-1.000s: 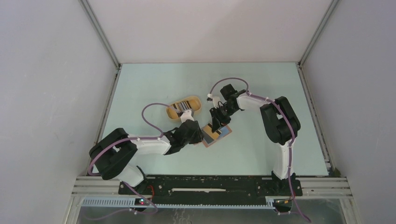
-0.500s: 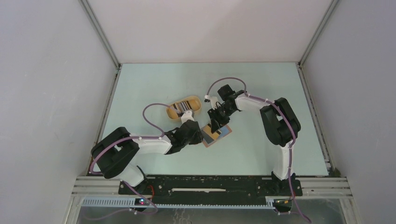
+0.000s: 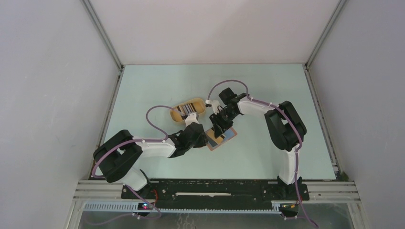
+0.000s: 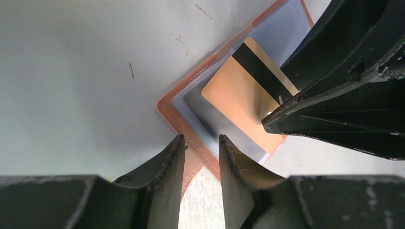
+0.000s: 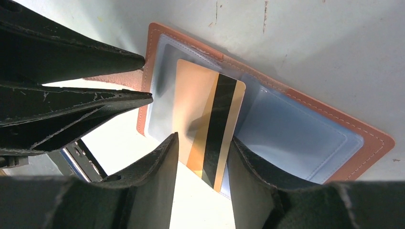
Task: Put the credit cards into the card holder
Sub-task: Insert the credit card into the card holder.
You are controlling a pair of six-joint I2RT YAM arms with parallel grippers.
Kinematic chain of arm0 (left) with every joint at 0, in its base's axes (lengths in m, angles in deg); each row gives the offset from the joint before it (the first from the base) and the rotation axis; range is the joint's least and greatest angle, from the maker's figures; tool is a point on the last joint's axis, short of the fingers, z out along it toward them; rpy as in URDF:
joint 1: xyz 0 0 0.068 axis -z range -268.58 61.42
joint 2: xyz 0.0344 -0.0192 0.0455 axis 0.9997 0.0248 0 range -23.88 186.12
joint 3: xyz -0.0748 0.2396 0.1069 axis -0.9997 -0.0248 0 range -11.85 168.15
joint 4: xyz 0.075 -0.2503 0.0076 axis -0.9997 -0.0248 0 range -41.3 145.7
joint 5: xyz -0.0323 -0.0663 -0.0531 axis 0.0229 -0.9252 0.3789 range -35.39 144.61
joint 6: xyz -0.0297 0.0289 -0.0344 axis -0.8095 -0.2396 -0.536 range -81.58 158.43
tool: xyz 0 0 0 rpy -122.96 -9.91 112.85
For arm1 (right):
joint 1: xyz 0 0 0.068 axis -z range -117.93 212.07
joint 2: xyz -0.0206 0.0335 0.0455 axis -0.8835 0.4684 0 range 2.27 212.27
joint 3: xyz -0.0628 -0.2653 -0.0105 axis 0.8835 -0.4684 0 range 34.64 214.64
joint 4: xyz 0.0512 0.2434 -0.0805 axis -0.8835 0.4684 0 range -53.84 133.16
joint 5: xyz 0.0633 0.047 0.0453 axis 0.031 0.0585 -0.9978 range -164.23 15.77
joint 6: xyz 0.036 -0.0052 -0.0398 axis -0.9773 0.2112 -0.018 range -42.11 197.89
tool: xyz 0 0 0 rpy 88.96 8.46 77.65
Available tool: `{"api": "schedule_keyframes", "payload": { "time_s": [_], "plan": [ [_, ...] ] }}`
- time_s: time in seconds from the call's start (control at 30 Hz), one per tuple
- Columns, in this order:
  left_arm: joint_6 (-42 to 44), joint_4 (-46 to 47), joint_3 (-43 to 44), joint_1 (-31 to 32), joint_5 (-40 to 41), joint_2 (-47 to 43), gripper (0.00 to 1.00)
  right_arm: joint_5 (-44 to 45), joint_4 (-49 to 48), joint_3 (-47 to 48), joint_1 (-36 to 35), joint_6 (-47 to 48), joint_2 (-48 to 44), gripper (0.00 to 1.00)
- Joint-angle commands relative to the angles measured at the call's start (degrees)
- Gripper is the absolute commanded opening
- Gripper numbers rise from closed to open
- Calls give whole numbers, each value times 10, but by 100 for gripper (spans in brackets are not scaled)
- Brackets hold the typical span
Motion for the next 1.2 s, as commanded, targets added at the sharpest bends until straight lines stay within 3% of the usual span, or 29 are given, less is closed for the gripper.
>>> {"api": "schedule_keyframes", "payload": {
  "time_s": [0.0,1.17],
  "plan": [
    [7,8,21,4,7,-2,37,4,17,8,-19,19,-10,50],
    [0,40,-10,3,15,-26,37,29,48,13,-45,60,-21,57]
  ]
}}
